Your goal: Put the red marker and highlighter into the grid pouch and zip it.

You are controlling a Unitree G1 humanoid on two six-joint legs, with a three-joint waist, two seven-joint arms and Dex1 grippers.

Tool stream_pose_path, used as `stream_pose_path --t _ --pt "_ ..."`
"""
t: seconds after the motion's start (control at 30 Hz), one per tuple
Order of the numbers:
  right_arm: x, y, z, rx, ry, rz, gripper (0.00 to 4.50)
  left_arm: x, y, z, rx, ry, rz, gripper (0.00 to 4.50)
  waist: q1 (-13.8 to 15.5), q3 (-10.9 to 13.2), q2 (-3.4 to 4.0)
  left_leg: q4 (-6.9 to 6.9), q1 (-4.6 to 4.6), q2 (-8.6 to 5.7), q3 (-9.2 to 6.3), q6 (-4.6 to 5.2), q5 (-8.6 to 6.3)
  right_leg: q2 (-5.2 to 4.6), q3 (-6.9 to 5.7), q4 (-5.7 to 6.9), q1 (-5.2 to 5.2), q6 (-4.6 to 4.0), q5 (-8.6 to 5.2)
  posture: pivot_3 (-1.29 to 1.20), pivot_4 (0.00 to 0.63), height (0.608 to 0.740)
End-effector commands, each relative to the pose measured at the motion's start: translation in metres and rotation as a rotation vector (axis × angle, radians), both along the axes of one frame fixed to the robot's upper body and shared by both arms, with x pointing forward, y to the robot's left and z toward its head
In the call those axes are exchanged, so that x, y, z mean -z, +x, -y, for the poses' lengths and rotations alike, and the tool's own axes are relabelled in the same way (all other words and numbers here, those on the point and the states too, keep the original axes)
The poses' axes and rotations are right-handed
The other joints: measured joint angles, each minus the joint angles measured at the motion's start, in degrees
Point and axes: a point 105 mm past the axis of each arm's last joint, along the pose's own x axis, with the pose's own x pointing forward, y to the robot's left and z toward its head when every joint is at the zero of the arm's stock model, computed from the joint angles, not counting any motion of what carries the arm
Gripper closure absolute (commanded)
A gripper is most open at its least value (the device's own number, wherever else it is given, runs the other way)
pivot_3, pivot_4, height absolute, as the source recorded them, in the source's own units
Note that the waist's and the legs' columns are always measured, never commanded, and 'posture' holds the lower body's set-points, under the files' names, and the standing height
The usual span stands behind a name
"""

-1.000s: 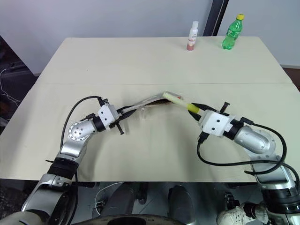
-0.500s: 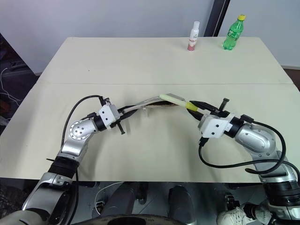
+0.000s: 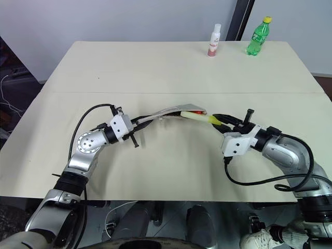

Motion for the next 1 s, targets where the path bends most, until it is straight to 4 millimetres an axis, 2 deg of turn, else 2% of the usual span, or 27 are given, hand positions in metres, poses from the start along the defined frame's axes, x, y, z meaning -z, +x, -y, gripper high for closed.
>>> stream_pose_path --t 0.03,0.2,0.33,0.43,0.73,1.0 --pt "-0.016 0.007 -0.013 -0.027 0.004 0.081 3.9 -0.012 -0.005 0.009 0.054 0.01 0.056 4.5 -0.08 0.0 0.0 0.0 0.0 0.0 0.0 0.0 0.0 0.0 0.0 0.02 0.0 0.0 0.0 0.0 0.15 0.74" --pt "-0.018 0.018 -0.04 -0.073 -0.035 0.112 3.9 -0.008 -0.01 0.017 0.12 0.058 0.046 4.5 -0.09 0.0 0.0 0.0 0.01 0.02 0.0 0.0 0.0 0.02 0.0 0.05 -0.03 0.0 0.0 0.0 0.15 0.74" --pt "-0.007 0.02 -0.057 -0.128 -0.076 0.095 3.9 -0.01 -0.009 0.022 0.139 0.059 0.042 4.5 0.09 0.0 0.0 0.01 -0.01 0.01 0.0 -0.01 0.0 0.02 0.0 0.05 -0.04 0.0 0.0 0.0 0.15 0.74" --pt "-0.002 0.022 -0.062 -0.162 -0.133 0.091 3.9 -0.013 -0.006 0.023 0.141 0.059 0.05 4.5 0.04 0.0 0.0 0.03 -0.01 0.0 0.0 -0.01 0.0 0.02 0.0 0.05 -0.03 0.0 0.0 0.0 0.15 0.74" --pt "-0.014 0.027 -0.063 -0.186 -0.174 0.126 3.9 -0.015 -0.008 0.017 0.142 0.072 0.058 4.5 -0.05 0.0 0.0 0.02 0.0 0.01 0.0 -0.01 0.01 0.04 0.0 0.08 -0.05 0.0 0.01 0.0 0.15 0.74" --pt "-0.009 0.036 -0.08 -0.181 -0.186 0.102 3.9 -0.018 -0.006 0.015 0.147 0.077 0.062 4.5 -0.09 0.0 0.0 0.03 0.0 0.01 0.0 -0.02 0.01 0.05 0.01 0.12 -0.06 0.0 0.01 0.0 0.15 0.74"
